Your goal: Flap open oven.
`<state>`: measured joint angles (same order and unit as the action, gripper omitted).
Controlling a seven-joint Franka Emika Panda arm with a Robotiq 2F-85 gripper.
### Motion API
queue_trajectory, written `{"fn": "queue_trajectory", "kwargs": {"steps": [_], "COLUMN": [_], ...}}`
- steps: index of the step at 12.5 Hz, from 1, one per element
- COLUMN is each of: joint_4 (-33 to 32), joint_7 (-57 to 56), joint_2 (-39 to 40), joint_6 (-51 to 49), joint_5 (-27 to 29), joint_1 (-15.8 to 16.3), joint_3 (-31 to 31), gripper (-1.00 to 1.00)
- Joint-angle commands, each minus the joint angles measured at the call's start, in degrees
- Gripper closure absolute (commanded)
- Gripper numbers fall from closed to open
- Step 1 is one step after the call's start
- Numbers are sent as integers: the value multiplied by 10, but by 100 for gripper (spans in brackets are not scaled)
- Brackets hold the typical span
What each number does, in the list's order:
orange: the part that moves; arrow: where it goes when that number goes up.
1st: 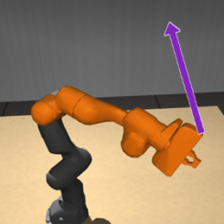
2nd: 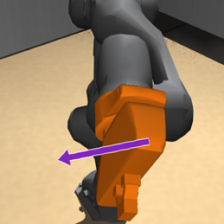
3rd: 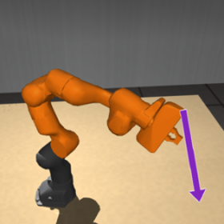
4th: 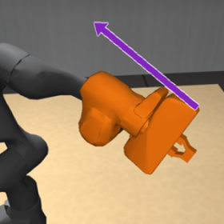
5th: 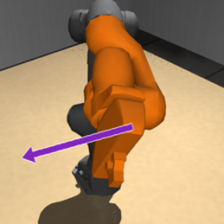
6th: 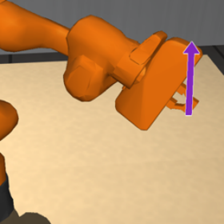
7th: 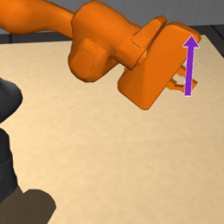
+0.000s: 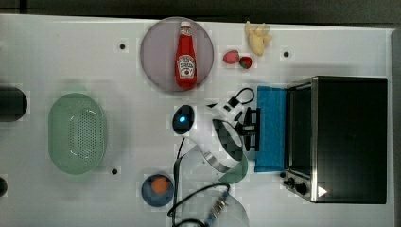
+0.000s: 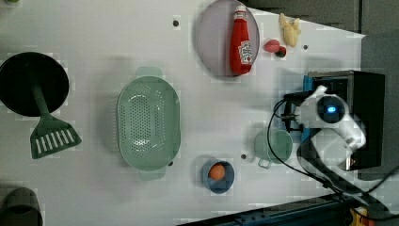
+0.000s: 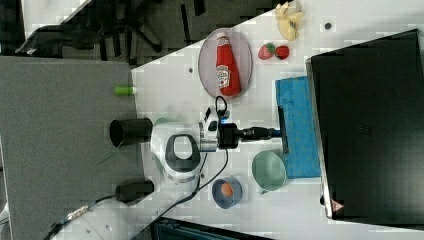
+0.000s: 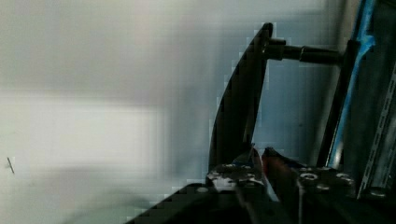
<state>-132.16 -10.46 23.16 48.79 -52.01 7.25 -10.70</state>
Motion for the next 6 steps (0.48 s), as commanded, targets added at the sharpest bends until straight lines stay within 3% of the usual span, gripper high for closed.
{"fn": "queue_trajectory", "kwargs": {"steps": [1,6], "joint_4": [12,50], "joint_7": [142,163], "joint_2": [31,68], "joint_6": [-3,-7], "joint_5": [-36,-38], "joint_1": [24,39], "joint_3": [-7,-2], "gripper": [65,65]}}
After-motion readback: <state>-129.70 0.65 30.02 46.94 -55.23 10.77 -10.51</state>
